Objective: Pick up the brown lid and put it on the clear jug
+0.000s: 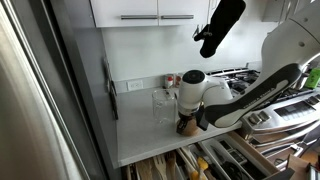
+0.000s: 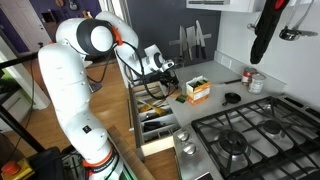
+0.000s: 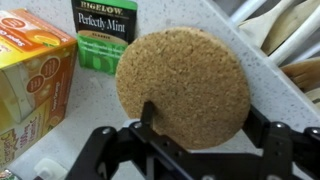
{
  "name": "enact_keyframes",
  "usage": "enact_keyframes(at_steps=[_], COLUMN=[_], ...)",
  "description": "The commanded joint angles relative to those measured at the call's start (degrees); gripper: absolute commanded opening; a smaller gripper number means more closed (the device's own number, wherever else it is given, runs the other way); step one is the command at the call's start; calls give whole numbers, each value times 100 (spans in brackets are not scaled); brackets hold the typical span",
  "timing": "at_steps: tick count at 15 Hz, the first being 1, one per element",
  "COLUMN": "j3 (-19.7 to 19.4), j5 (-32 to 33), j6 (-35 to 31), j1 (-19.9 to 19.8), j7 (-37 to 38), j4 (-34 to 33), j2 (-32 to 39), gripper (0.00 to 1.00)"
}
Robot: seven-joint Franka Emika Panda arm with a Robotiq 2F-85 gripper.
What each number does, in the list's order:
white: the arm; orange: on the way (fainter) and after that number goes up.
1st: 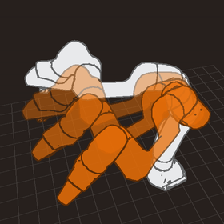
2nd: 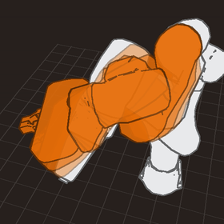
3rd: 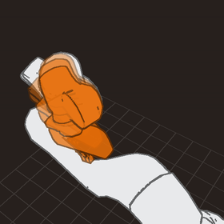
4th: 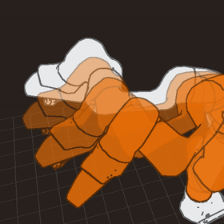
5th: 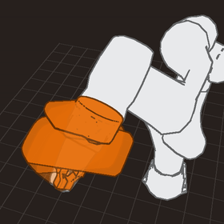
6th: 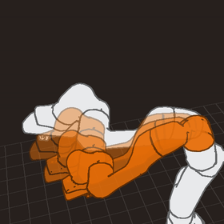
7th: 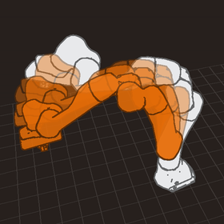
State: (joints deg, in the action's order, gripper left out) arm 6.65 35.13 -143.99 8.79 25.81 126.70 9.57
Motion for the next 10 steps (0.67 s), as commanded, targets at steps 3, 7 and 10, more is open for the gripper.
enact_keyframes(at_steps=[3, 7, 10], j3=[-90, -88, -60], j5=[-370, -812, -1278], j6=[-111, 15, 101], j1=[30, -19, -49], j7=[-344, -866, -1392], j4=[55, 197, 384], j2=[122, -54, -193], gripper=[52, 50, 50])
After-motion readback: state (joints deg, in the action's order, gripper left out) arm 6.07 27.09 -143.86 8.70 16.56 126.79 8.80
